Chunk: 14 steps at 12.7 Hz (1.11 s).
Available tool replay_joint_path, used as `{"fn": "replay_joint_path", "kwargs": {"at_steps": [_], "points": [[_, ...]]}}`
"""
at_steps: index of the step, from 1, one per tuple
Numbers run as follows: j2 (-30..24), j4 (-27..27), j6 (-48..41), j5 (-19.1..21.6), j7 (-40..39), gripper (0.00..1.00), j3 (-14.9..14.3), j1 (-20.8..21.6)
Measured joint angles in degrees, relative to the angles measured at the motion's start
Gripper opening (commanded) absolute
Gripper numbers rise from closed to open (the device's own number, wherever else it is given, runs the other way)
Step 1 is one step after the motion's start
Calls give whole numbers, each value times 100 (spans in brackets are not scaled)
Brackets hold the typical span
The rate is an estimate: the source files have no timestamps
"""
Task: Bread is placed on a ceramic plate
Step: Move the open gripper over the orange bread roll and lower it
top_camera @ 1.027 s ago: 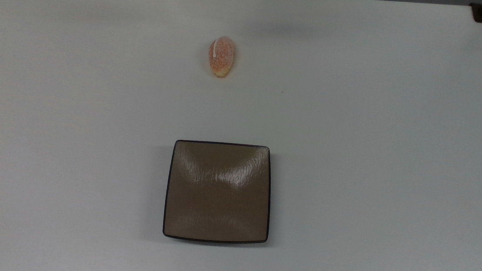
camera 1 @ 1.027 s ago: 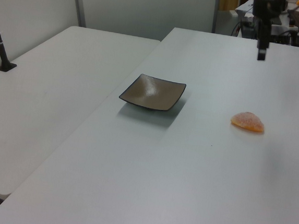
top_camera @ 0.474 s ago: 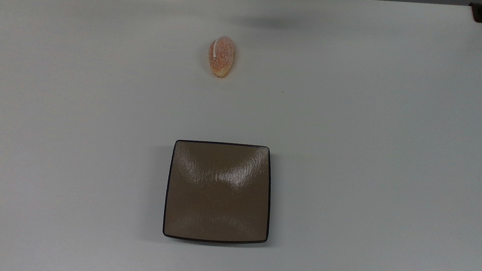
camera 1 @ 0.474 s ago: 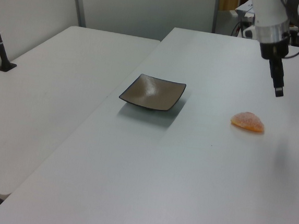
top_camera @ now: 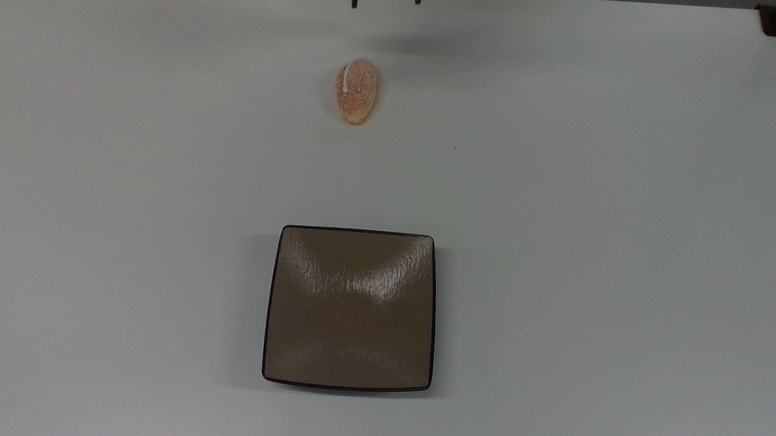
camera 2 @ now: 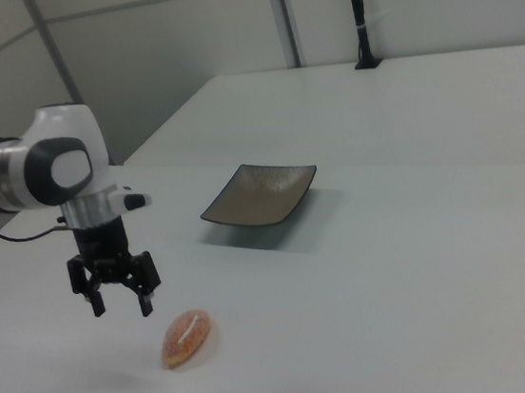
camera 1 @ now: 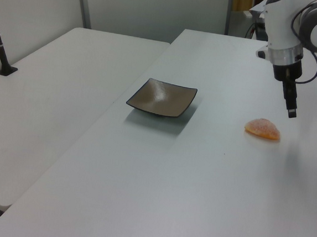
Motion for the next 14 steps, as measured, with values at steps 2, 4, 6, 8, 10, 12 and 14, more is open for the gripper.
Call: {"fn": "replay_joint_path", "kwargs": {"at_steps": [2,4,6,8,10,12,14], "points": [[191,-86,343,-1,0,100,-13,-95],[408,-111,709,-1,0,100,-19,-185],[506,-217,1114,-1,0,100,-20,-225],[597,-332,1497,-1,0,100,-23,-272],[714,-383,1781,-1,0,100,-23,-303],[860,-386,2003,-1,0,100,-23,-316],[971,-386,2078,-1,0,100,-23,-319]]}}
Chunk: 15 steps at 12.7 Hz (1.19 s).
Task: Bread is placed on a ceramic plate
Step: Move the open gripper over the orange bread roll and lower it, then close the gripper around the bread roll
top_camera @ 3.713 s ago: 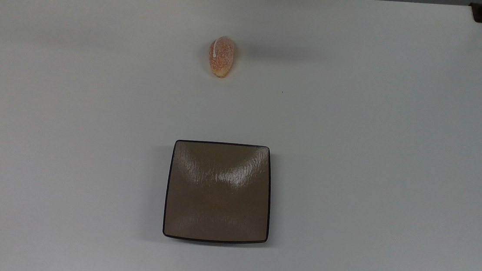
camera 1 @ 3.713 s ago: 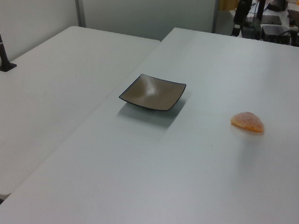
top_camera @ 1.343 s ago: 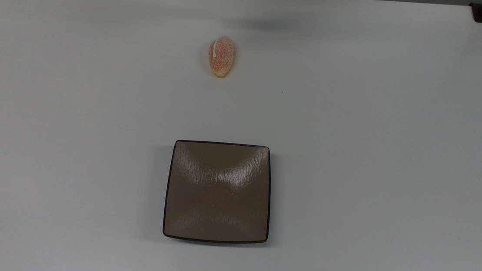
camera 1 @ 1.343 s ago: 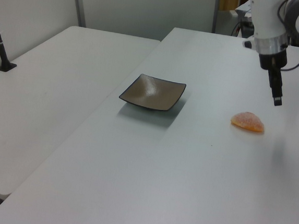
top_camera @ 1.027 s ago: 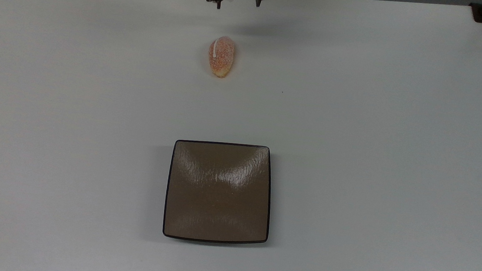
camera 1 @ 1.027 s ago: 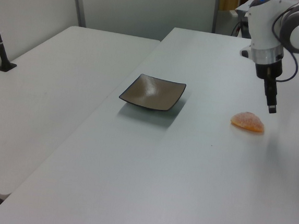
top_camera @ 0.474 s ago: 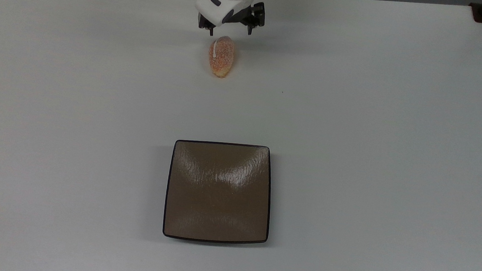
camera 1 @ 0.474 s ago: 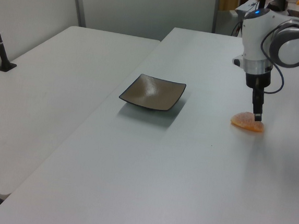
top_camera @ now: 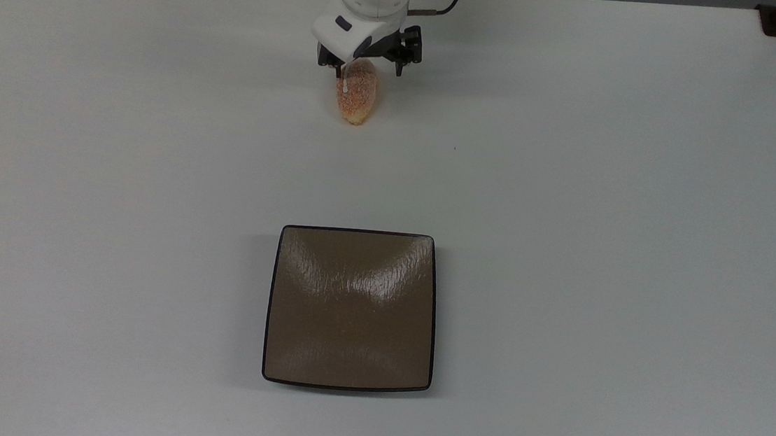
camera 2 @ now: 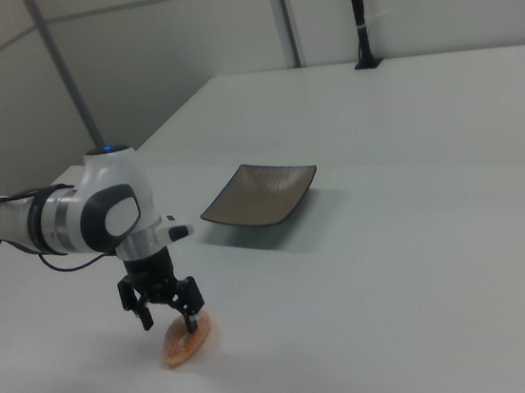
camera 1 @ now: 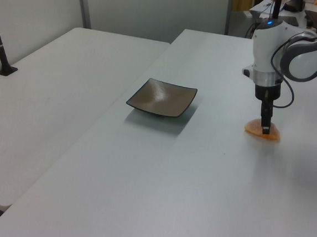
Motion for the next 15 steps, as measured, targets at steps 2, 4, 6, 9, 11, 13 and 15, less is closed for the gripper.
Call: {"fn": "replay_joint_path", "kwargs": {"at_steps": [2,4,6,9,11,13,15], "points": [[123,0,143,-15,0,90,0,-7],[248,0,221,-171,0,61,0,-11],[318,0,226,-238,2,36,0,-12],[321,3,226,-240,1,28,0,-14],[315,17,226,-242,1,28,-4,-35],[306,25,226,-242,1,28,-4,-60],[294,45,227,-242,1,28,-4,-73]]}}
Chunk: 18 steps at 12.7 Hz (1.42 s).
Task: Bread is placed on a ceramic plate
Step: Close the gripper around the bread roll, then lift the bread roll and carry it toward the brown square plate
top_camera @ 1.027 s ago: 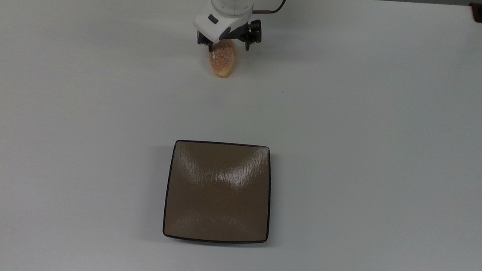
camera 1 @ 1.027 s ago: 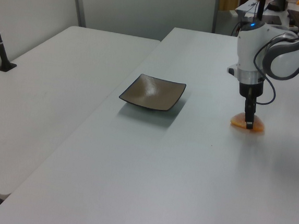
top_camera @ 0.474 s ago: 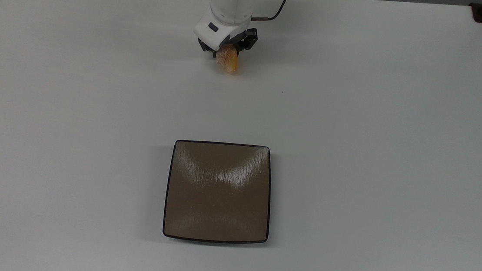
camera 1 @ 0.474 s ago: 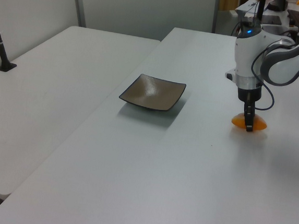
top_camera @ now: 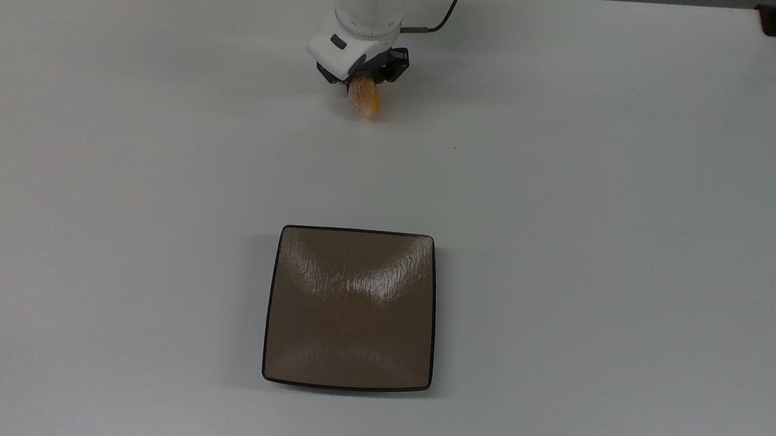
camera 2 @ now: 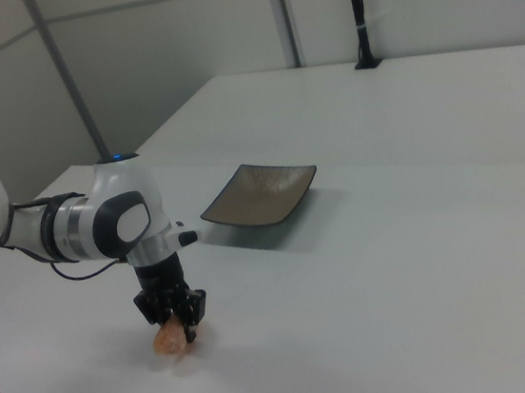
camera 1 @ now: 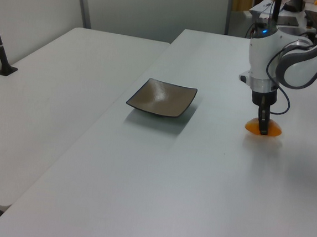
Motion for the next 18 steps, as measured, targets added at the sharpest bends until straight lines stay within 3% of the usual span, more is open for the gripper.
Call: {"fn": "replay_joint_path", "kwargs": {"at_steps": [7,18], "points": [[-121,669,-120,-1,0,30,0,-1],[99,2729,-388,-121,0,30,-180,3]]}}
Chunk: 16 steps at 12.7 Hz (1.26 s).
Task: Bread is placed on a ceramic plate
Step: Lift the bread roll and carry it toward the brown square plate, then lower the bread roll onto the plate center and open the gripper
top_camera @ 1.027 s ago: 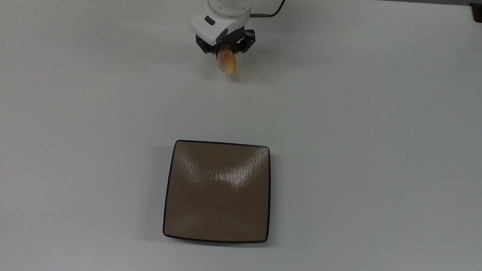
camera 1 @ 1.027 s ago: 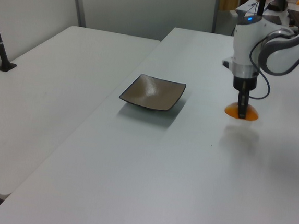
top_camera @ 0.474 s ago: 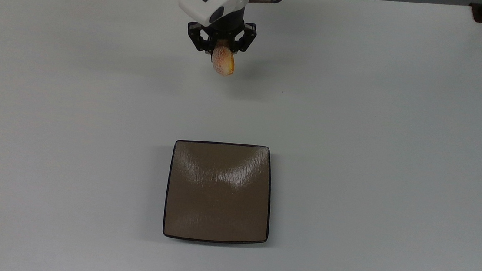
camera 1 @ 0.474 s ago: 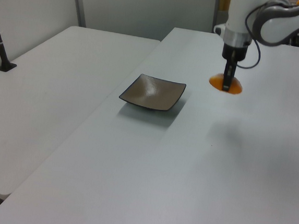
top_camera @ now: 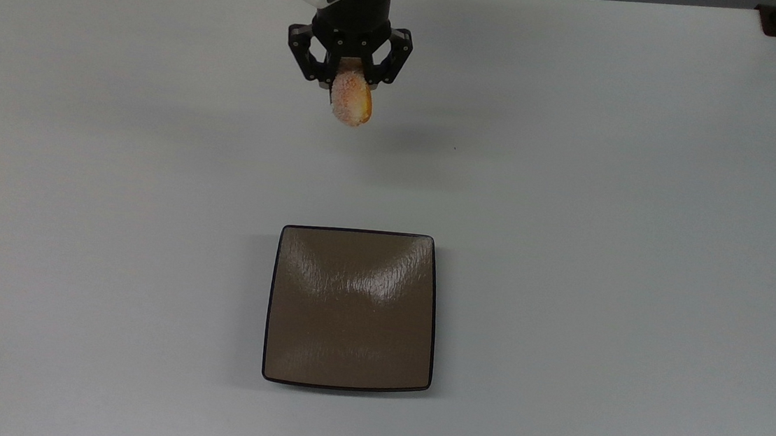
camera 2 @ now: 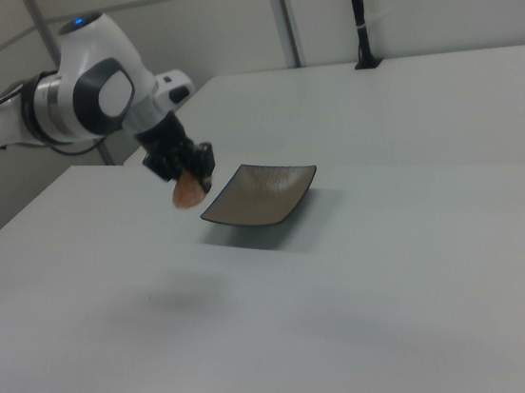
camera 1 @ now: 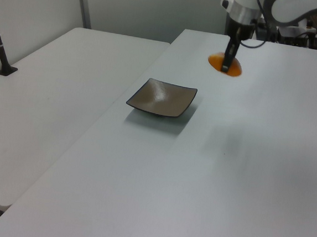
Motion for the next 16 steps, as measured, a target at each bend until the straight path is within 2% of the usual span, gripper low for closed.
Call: {"fn": "replay_joint_path", "kwargs": {"at_steps": [3,4,8,13,16], "points": [[407,681,0,-375,207,30,-86,9],[669,1010,1,-653,520,30,-99,26],[1402,1713,137,-1543,1625,30,-111,108],[1943,1820,770,-2998,3564,31,-130,363],[2316,1827,1123,-3718,4526,32,-150,471]]}}
